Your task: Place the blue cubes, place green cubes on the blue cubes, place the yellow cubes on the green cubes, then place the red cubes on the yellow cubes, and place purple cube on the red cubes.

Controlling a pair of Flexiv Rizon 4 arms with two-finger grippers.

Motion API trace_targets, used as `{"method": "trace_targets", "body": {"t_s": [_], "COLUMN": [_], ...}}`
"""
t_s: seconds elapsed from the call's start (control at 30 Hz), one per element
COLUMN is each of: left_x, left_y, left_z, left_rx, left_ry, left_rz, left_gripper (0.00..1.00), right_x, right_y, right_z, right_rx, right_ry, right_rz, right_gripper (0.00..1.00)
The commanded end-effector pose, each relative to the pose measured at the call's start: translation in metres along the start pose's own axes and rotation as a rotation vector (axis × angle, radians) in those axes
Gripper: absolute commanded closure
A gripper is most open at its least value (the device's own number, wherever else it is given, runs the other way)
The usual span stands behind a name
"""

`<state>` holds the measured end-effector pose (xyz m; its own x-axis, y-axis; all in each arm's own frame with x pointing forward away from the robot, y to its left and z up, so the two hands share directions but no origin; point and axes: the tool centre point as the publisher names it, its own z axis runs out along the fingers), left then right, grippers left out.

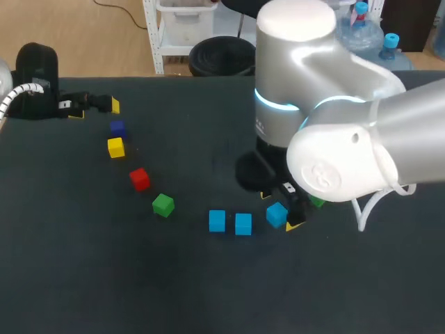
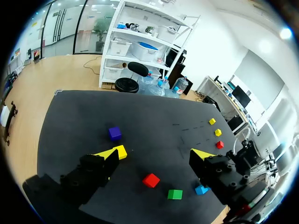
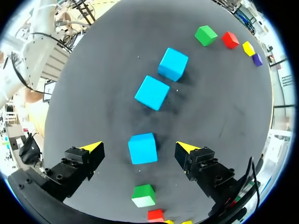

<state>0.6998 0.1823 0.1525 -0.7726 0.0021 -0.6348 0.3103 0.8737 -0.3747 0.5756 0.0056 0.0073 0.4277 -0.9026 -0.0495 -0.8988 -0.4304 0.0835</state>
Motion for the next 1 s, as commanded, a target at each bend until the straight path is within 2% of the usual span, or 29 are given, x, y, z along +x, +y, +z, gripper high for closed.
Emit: {"method": "trace_targets", "body": {"t_s": [0.03, 0.17, 0.23, 0.3, 0.33, 0.4, 0.7, 0.87, 0.97, 1.0], "left_x": [0.001, 0.001, 0.001, 0.001, 0.001, 0.001, 0.001, 0.001, 0.001, 0.001], "left_y": [0.0022, 0.0022, 0.0022, 0.0022, 0.0022, 0.0022, 0.0022, 0.0022, 0.0022, 0.0022], "left_z": [0.0, 0.0, 0.0, 0.0, 0.0, 0.0, 0.0, 0.0, 0.0, 0.0], "left_rx": [0.011, 0.011, 0.011, 0.011, 0.011, 0.011, 0.011, 0.011, 0.011, 0.011], "left_ry": [-0.006, -0.006, -0.006, -0.006, -0.006, -0.006, -0.006, -0.006, -0.006, -0.006], "left_rz": [0.002, 0.002, 0.002, 0.002, 0.002, 0.002, 0.002, 0.002, 0.002, 0.002], "left_gripper": [0.0, 0.0, 0.0, 0.0, 0.0, 0.0, 0.0, 0.0, 0.0, 0.0], "right_x": [0.0011, 0.001, 0.0012, 0.0012, 0.0012, 0.0008, -0.0005, -0.0016, -0.0027, -0.0046], "right_y": [-0.0021, -0.0049, -0.0057, -0.0059, -0.0059, -0.006, -0.0056, -0.0076, -0.0097, -0.0089], "right_z": [0.0081, 0.011, 0.0111, 0.0111, 0.011, 0.0112, 0.011, 0.0093, 0.0068, 0.0051], "right_rx": [0.008, 0.015, 0.015, 0.015, 0.015, 0.014, -0.007, -0.027, -0.028, -0.031], "right_ry": [-0.005, -0.006, -0.008, -0.009, -0.009, -0.01, -0.004, -0.014, -0.01, -0.02], "right_rz": [-0.018, -0.026, -0.024, -0.022, -0.021, -0.018, 0.017, 0.073, 0.132, 0.143], "right_gripper": [0.0, 0.0, 0.17, 0.26, 0.36, 0.5, 0.56, 0.73, 0.74, 0.69]}}
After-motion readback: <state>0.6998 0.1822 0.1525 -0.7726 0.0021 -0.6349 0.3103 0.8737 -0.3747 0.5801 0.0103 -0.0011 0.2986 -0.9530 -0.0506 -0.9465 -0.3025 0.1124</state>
